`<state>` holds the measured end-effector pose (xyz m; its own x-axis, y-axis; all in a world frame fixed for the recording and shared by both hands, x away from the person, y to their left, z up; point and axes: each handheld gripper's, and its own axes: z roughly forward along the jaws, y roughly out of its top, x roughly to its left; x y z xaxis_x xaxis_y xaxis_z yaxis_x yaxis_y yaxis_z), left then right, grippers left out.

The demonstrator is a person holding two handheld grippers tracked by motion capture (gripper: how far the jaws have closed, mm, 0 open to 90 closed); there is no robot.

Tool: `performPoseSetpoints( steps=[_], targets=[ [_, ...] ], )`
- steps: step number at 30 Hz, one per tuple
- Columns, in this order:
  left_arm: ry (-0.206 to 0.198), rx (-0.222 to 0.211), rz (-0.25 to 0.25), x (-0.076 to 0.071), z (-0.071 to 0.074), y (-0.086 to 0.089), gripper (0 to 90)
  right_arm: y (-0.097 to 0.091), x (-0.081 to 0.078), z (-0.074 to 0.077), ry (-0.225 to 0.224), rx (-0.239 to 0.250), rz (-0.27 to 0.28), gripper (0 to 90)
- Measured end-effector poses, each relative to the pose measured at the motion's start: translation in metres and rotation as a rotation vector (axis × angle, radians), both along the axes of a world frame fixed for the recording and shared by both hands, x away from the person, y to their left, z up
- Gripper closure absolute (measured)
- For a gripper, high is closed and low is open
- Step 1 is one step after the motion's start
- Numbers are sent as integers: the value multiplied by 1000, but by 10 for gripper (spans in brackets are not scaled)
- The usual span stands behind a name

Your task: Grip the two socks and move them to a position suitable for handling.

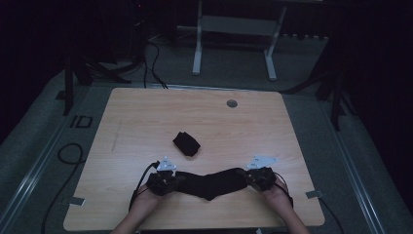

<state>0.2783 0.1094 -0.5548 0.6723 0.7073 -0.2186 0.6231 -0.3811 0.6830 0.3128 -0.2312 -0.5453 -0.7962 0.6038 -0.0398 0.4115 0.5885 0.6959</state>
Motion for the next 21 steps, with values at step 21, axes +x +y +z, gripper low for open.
performPoseSetpoints(
  steps=[21],
  targets=[
    [-8,41,-71,-14,-9,5,900,-7,-16,-12,43,-8,10,898]
  ],
)
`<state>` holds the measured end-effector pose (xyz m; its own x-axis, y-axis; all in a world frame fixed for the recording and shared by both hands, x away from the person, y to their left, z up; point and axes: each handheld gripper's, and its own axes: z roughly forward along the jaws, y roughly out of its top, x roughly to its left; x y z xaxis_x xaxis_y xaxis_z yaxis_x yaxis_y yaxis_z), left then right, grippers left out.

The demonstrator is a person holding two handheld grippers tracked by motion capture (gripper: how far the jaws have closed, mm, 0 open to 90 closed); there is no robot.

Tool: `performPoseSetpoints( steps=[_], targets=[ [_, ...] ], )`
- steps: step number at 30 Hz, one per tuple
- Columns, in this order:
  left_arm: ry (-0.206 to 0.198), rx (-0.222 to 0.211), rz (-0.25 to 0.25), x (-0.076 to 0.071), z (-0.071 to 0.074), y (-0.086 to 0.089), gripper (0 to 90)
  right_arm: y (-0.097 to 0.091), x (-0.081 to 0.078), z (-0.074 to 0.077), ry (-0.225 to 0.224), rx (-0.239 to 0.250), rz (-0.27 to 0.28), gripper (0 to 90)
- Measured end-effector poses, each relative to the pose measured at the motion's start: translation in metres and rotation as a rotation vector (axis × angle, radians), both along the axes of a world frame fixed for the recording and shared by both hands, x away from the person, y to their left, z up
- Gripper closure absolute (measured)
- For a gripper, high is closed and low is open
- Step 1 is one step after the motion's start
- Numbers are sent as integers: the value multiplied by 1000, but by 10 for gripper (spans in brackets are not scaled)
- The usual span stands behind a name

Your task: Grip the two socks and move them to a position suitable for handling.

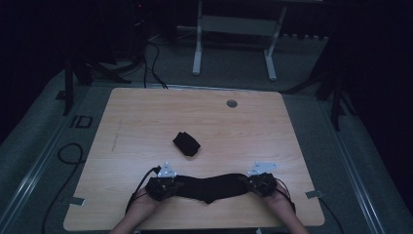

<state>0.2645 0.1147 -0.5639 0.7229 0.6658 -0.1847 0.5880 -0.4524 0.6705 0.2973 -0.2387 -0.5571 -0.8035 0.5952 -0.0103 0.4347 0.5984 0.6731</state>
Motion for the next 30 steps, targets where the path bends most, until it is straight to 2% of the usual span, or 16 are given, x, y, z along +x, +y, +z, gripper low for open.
performPoseSetpoints(
  steps=[12,17,21,24,27,28,30],
  targets=[
    [21,-5,-64,-28,0,-1,900,-8,-38,0,32,18,14,892],
    [28,-23,-63,-32,-1,-1,899,-10,-47,0,36,24,16,886],
    [37,-25,-64,-33,0,0,898,-10,-48,2,58,25,22,843],
    [38,-69,-54,-33,5,5,870,-6,-49,11,50,40,44,804],
    [4,-90,-32,-31,12,10,789,-1,-45,27,15,67,58,755],
    [-5,-95,-23,-30,14,11,770,1,-41,33,3,79,54,738],
    [-18,-113,-14,-27,17,13,677,6,-29,43,-12,107,52,703]
  ],
)
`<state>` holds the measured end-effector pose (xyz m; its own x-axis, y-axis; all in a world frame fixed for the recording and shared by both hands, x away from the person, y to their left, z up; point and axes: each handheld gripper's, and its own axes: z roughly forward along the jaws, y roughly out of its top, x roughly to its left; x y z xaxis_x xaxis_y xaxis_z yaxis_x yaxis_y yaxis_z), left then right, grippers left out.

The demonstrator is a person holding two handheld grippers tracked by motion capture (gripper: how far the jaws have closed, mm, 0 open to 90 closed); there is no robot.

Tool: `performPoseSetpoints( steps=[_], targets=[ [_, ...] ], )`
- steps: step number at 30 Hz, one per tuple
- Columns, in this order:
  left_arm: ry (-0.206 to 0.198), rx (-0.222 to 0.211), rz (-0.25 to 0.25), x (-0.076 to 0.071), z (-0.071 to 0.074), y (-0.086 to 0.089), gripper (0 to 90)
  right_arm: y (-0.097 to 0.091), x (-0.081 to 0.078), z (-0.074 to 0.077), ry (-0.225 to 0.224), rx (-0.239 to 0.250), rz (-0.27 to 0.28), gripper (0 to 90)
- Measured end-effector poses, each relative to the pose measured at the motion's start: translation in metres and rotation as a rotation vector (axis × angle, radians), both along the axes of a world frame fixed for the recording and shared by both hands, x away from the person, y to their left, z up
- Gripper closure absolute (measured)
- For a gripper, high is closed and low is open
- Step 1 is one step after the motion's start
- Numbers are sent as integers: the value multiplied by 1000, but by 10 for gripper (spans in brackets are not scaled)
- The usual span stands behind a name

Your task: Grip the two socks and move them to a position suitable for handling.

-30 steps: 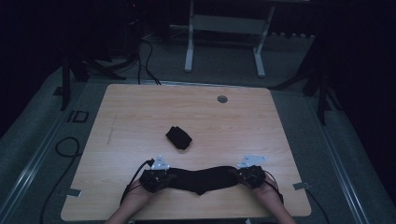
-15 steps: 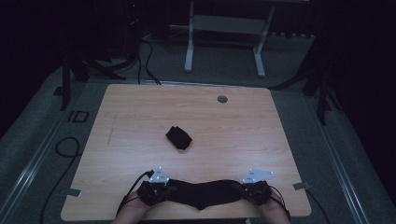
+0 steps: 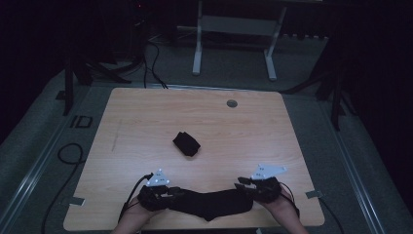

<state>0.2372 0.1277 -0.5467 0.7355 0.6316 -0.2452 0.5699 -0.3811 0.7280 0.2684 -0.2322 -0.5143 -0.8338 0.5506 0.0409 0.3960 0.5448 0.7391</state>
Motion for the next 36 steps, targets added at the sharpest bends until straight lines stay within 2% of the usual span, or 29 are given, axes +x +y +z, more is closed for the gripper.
performPoseSetpoints(
  steps=[3,5,6,7,8,9,10,13,18,20,23,25,26,29,31,32,33,34,35,36],
  targets=[
    [-39,-1,29,5,1,2,540,16,25,14,-21,24,2,649],
    [-57,-5,53,10,-1,5,510,29,42,20,-25,35,9,648],
    [-57,-5,53,10,-1,5,487,29,42,20,-25,35,9,648],
    [-57,-5,53,10,-1,5,487,34,49,22,-19,39,13,648],
    [-76,-27,73,22,-3,10,472,53,71,26,-6,43,28,623],
    [-76,-27,73,22,-3,10,470,53,71,26,-6,43,28,623],
    [-86,-30,89,30,-4,12,470,68,87,27,3,45,32,602],
    [-98,-31,109,41,-5,12,470,90,112,26,44,55,34,578],
    [-94,-41,141,61,-9,10,470,126,141,16,86,22,34,535],
    [-89,-49,151,68,-9,9,470,138,151,11,104,17,27,507],
    [-97,-37,156,74,-10,7,470,151,163,3,142,6,1,487],
    [-97,-37,156,74,-10,7,470,154,167,0,150,3,-11,487],
    [-93,-43,167,77,-11,8,470,159,173,-6,164,-12,-28,446],
    [-86,-61,173,79,-13,10,470,164,181,-15,187,-33,-47,444],
    [-83,-66,182,79,-15,11,470,168,183,-20,187,-71,-38,480],
    [-83,-66,182,79,-15,11,470,168,183,-20,187,-71,-38,480],
    [-79,-68,182,79,-16,13,470,172,182,-24,192,-107,-18,557],
    [-79,-68,182,79,-16,13,470,172,182,-24,192,-107,-18,557],
    [-78,-61,190,79,-17,14,470,173,179,-26,185,-126,-5,682],
    [-78,-61,190,79,-17,14,470,173,179,-26,185,-126,-5,682]
  ],
)
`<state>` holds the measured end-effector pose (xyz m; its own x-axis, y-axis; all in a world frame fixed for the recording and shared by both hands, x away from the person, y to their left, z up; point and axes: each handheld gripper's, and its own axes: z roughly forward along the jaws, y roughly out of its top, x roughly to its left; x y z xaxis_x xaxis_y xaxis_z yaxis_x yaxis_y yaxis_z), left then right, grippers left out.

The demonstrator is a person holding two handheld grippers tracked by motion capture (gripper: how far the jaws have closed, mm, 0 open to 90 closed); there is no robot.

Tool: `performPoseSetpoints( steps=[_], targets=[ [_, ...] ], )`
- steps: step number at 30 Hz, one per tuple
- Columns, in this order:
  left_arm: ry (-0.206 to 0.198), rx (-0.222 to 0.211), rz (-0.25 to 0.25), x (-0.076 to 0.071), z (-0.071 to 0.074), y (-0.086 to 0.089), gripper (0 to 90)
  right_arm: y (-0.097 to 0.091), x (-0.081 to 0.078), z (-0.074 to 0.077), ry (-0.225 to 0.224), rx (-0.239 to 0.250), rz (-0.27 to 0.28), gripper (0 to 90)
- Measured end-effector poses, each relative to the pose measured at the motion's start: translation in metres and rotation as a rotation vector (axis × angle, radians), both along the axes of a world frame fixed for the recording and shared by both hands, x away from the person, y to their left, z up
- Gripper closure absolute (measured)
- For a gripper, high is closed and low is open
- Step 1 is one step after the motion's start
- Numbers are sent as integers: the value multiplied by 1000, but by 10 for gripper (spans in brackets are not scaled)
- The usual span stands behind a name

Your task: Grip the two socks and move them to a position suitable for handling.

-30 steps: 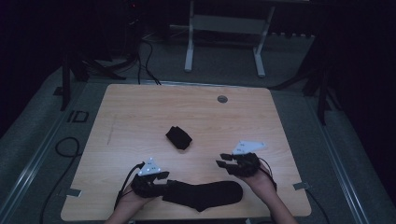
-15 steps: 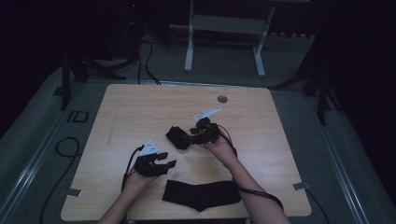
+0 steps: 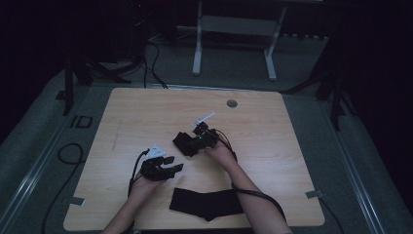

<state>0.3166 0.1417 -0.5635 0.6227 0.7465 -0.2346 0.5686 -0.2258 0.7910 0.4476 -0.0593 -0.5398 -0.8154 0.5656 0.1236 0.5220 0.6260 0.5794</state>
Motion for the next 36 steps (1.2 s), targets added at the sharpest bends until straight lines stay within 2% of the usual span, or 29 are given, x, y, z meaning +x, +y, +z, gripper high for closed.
performPoseSetpoints(
  steps=[1,3,4,5,8,9,10,11,13,14,15,16,17,20,22,25,27,29,34,36],
  targets=[
    [0,-5,6,0,0,2,470,-1,-3,2,-17,-3,3,825],
    [-3,-8,13,1,1,3,470,-3,-7,7,-31,20,7,847],
    [-3,-8,13,1,1,3,471,-3,-7,7,-31,20,7,847],
    [2,-16,23,1,1,4,470,-6,-10,13,-52,31,15,850],
    [4,-23,23,1,2,4,470,-7,-13,17,-55,46,20,850],
    [-1,-21,24,2,3,3,470,-11,-19,31,-68,91,29,850],
    [-5,-26,24,2,4,3,470,-12,-21,36,-69,112,34,850],
    [-5,-26,24,2,4,3,470,-12,-21,36,-69,112,34,850],
    [-13,-28,32,2,5,2,463,-19,-26,51,-75,165,47,850],
    [-15,-36,33,2,5,2,463,-19,-26,51,-75,165,47,850],
    [-18,-38,33,2,5,1,430,-23,-29,61,-67,203,44,850],
    [-22,-32,35,2,6,0,430,-23,-29,61,-67,203,44,850],
    [-32,-35,38,2,7,-1,425,-28,-31,70,-64,236,44,849],
    [-44,-39,48,2,8,-2,411,-30,-32,74,-61,257,49,849],
    [-60,-35,63,3,10,-3,411,-35,-37,84,-57,299,62,849],
    [-54,-35,73,5,10,-3,411,-36,-40,88,-61,311,72,849],
    [-71,-20,94,5,10,-4,398,-37,-44,92,-65,319,83,849],
    [-77,-33,100,6,10,-5,395,-38,-46,94,-51,343,90,849],
    [-120,5,101,6,11,-13,364,-38,-52,103,-55,369,112,848],
    [-131,-11,113,6,12,-14,363,-37,-54,107,-54,386,121,849]
  ],
)
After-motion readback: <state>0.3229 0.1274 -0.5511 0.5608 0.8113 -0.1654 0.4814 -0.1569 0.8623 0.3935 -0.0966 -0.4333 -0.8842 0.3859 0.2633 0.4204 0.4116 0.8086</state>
